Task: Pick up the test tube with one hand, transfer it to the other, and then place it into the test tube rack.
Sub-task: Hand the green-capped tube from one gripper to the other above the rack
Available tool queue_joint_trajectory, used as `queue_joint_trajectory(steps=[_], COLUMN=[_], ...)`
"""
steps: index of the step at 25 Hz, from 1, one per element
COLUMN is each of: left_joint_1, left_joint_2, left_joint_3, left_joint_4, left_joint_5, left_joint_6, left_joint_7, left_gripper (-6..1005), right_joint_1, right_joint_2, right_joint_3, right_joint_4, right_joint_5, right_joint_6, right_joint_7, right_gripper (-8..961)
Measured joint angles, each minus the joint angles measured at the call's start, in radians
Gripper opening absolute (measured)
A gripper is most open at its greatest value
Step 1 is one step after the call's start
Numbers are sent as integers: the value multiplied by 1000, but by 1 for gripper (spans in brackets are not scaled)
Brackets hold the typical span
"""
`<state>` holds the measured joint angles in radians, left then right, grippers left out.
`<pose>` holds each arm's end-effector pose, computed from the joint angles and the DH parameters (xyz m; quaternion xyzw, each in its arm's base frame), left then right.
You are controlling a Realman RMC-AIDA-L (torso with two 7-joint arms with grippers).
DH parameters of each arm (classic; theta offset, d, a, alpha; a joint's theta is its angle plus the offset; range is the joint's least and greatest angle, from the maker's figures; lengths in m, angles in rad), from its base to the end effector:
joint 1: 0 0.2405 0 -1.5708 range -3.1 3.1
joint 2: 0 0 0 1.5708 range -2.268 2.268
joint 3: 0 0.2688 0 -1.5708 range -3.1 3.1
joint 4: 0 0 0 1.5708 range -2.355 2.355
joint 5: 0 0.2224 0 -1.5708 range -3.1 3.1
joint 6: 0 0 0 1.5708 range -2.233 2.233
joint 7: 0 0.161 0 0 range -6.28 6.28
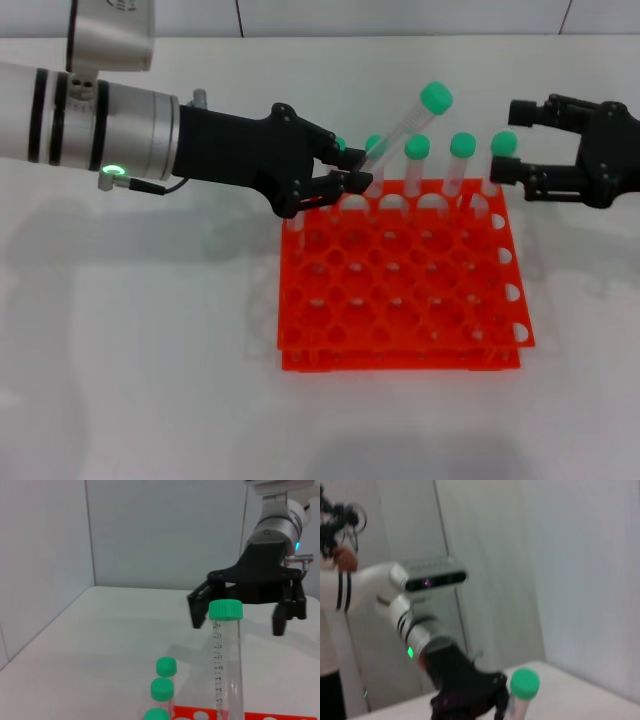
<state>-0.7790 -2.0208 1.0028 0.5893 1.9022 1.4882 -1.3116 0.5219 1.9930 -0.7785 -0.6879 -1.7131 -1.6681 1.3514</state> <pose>-0.1822 0.3983 -0.0470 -0.9821 -0.0372 -0.1786 0.0464 0.2434 0.3623 0.0312 -0.9249 0.1358 0.3270 0.1383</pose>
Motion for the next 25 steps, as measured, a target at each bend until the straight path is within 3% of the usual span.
queue_joint_trajectory(steps=[5, 17, 25], left_joint_1=[-14, -37, -41], left_joint_2=[-5, -17, -29], left_joint_3=[10, 43, 44], left_joint_4=[0, -8, -7], left_joint_5=[19, 39, 43], left_joint_6=[-2, -69, -74], left_joint_7=[0, -38, -30], left_gripper=[245, 253, 258], right_joint_1=[0, 44, 74], right_joint_2=[17, 24, 31], right_joint_3=[0, -10, -11], right_joint_4=[100, 320, 383], right_joint_5=[67, 188, 194], right_joint_6=[38, 53, 77], right_joint_7=[-77, -266, -314], right_gripper=[854, 840, 830])
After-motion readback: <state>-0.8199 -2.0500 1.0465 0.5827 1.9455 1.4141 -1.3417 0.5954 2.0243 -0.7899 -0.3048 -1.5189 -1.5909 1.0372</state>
